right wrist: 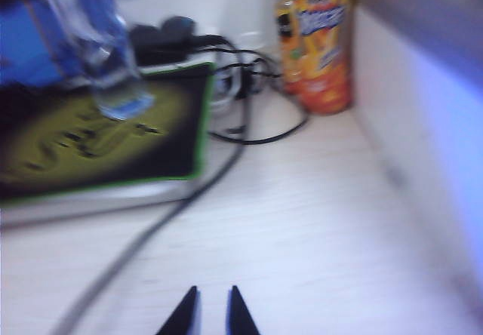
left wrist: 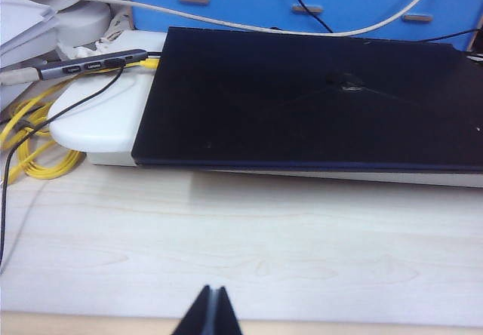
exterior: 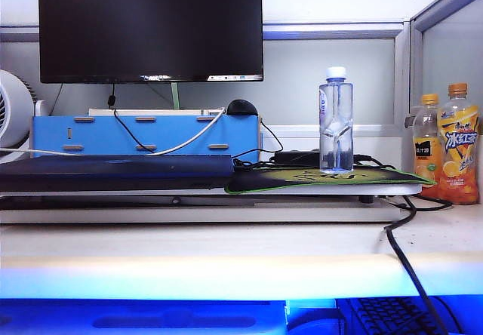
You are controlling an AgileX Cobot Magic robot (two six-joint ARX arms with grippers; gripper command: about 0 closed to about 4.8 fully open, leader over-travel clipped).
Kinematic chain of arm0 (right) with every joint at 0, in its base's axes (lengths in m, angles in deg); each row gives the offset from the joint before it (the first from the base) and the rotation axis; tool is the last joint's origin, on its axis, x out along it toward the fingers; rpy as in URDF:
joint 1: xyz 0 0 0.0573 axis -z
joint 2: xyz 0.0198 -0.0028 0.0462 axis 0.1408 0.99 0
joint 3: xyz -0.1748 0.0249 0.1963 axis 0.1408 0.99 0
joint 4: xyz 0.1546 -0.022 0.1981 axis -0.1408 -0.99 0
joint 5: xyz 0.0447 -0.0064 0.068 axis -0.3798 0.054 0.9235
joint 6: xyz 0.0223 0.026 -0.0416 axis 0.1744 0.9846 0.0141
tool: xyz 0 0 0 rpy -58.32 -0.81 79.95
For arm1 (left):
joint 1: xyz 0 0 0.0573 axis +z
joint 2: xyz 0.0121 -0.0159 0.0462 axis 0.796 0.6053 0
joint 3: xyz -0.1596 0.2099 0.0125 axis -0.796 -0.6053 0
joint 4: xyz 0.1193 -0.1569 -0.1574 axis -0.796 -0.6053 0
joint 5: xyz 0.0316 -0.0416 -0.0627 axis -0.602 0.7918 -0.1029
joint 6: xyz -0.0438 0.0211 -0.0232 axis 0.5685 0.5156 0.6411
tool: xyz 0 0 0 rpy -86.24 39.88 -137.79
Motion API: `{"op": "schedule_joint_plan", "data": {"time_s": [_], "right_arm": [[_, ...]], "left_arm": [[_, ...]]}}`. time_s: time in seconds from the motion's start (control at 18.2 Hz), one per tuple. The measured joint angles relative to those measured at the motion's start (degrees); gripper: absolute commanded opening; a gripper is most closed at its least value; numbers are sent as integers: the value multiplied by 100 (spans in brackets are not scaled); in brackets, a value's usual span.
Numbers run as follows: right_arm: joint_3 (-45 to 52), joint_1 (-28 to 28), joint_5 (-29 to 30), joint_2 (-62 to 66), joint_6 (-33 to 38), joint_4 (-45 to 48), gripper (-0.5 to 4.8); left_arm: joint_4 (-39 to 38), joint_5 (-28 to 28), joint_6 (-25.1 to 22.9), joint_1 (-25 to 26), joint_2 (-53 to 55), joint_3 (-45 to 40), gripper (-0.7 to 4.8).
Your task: Pick up the mineral water bottle and place it on the laptop.
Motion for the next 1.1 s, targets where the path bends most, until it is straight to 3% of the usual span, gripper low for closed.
{"op": "schedule_joint_plan", "data": {"time_s": [0.22, 0.38, 0.49, 0.66, 0.77, 0.99, 1.1], "right_arm": [[13, 0, 461, 0, 1818, -96, 62], [15, 0, 850, 2, 2549, 461, 62], [-2, 0, 1176, 2, 2645, 1093, 62], [-442, 0, 1862, 258, 2660, 1268, 62], [-957, 0, 1989, 800, 2601, 1244, 62], [-2916, 0, 2643, 3064, 1067, 1252, 62], [-3974, -77, 3331, 4496, 245, 1156, 62]], "left_arm": [[0, 0, 0, 0, 0, 0, -2], [0, 0, 0, 0, 0, 0, -2], [0, 0, 0, 0, 0, 0, -2], [0, 0, 0, 0, 0, 0, -2], [0, 0, 0, 0, 0, 0, -2], [0, 0, 0, 0, 0, 0, -2], [0, 0, 0, 0, 0, 0, -2]]}}
